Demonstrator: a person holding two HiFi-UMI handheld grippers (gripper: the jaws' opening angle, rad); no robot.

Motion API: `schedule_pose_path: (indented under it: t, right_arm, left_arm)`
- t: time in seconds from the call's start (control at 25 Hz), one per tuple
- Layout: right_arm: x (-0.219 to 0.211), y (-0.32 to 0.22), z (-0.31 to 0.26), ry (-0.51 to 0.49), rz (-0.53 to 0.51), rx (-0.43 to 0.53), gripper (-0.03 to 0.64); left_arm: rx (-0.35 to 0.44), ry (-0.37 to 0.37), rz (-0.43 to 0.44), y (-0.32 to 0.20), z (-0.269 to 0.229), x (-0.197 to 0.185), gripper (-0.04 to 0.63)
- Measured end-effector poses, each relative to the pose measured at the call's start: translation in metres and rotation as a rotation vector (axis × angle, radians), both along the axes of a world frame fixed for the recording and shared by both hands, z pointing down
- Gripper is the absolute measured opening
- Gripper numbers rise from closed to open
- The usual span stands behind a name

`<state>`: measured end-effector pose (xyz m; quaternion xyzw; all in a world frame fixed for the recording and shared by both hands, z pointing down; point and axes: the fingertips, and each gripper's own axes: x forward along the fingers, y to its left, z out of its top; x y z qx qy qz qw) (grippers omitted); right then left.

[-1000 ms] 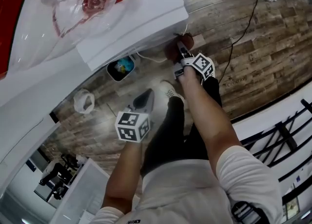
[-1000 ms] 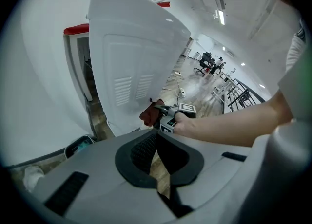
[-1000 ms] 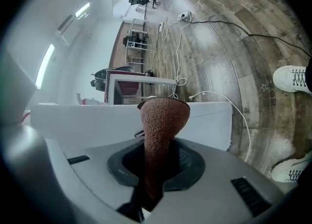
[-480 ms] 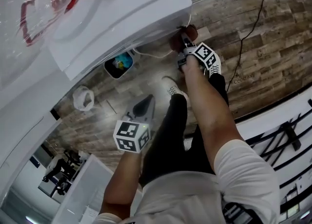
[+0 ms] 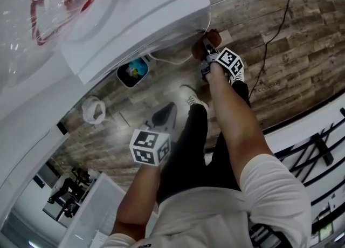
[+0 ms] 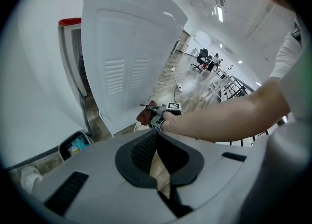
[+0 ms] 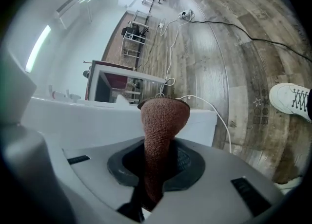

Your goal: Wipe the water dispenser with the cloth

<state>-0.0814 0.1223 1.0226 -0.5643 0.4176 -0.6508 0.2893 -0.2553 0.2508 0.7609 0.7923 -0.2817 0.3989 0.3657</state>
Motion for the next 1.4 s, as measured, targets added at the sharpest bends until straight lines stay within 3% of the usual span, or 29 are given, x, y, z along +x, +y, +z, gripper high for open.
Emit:
schedule_pose_path:
  t: [0.24, 0.52, 0.72, 0.92, 1.08, 1.4]
  right_arm:
    - [-0.019, 0.003, -0.099, -0.015, -0.050, 0.134, 0.055]
    - [-0.066, 0.022, -0.239, -0.097, -0.115, 0.290, 0.055]
    - [-0.095, 0.025, -0.355, -0.162, -0.114, 0.437, 0.055]
    - [-0.134, -0.001, -0.447, -0.232, -0.049, 0.590, 0.055]
    - [-0.151, -0.018, -0.477, -0.259, 0.000, 0.626, 0.055]
    - [-0.165, -0.018, -0.453, -0.258, 0.049, 0.594, 0.055]
  left_arm:
    - [0.077, 0.058, -0.016, -0.024, -0.050, 0.002, -0.011]
    - [0.146, 0.103, -0.065, -0.043, -0.105, -0.024, -0.011]
    - [0.234, 0.115, -0.031, -0.056, -0.147, -0.051, -0.011]
    - [0.272, 0.118, -0.062, -0.073, -0.172, -0.094, -0.011]
    - [0.299, 0.121, -0.072, -0.075, -0.186, -0.106, -0.011]
    - [0.309, 0.112, -0.048, -0.076, -0.188, -0.112, -0.011]
